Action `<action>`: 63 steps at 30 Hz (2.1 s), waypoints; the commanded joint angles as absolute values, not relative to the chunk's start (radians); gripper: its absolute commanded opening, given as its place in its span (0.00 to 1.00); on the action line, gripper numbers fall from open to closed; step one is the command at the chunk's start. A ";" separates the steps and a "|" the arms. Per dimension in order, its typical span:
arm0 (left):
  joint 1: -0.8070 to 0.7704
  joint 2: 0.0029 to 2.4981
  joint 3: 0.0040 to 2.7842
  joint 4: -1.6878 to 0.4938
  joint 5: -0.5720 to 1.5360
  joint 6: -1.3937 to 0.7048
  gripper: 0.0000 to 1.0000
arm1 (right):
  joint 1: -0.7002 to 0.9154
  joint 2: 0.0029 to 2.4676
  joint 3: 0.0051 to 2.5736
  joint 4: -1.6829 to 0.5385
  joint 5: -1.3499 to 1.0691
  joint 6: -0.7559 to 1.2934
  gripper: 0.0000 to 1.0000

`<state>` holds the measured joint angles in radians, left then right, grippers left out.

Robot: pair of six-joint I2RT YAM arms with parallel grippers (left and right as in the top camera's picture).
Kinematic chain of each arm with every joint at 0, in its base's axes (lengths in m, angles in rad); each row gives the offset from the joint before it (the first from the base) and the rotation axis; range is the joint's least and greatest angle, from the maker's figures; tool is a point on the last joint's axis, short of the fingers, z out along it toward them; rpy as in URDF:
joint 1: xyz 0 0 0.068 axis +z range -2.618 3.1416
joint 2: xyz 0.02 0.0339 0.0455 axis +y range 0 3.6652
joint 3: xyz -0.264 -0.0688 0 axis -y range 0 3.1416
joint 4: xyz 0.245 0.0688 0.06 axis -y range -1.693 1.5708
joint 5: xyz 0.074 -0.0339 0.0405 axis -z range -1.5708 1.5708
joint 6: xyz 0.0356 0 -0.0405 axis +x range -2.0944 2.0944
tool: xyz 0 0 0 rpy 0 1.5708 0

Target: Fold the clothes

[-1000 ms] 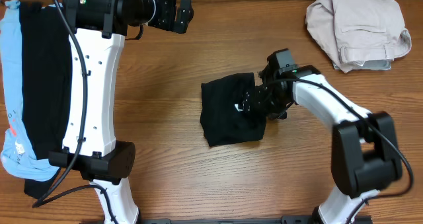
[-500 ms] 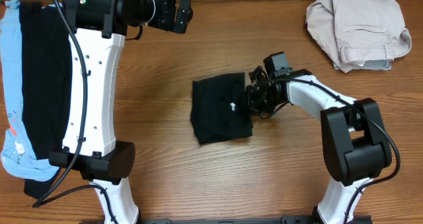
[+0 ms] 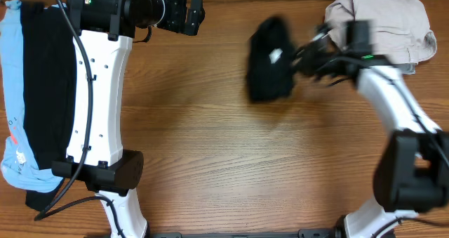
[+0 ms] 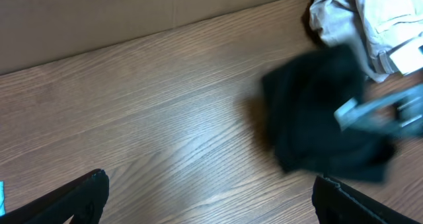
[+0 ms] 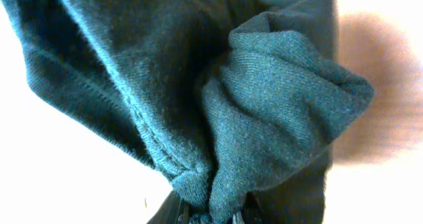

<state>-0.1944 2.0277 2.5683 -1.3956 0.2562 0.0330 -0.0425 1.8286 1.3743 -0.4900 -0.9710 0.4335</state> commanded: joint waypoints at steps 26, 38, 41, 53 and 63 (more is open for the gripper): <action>-0.195 2.040 2.566 -1.394 0.251 0.052 1.00 | -0.443 2.077 1.508 0.444 -0.526 1.114 0.04; -0.195 2.041 2.559 -1.373 0.250 0.053 1.00 | -0.595 2.174 1.505 0.165 -0.712 0.843 0.77; -0.195 2.041 2.556 -1.374 0.224 0.053 1.00 | -0.621 2.130 1.505 0.081 -0.737 0.771 0.81; -0.197 2.041 2.556 -1.387 0.207 0.053 1.00 | -0.638 1.587 1.507 -0.465 -0.744 0.244 1.00; -0.197 2.041 2.556 -1.387 0.207 0.053 1.00 | -0.495 1.240 1.507 -0.979 -0.820 0.033 1.00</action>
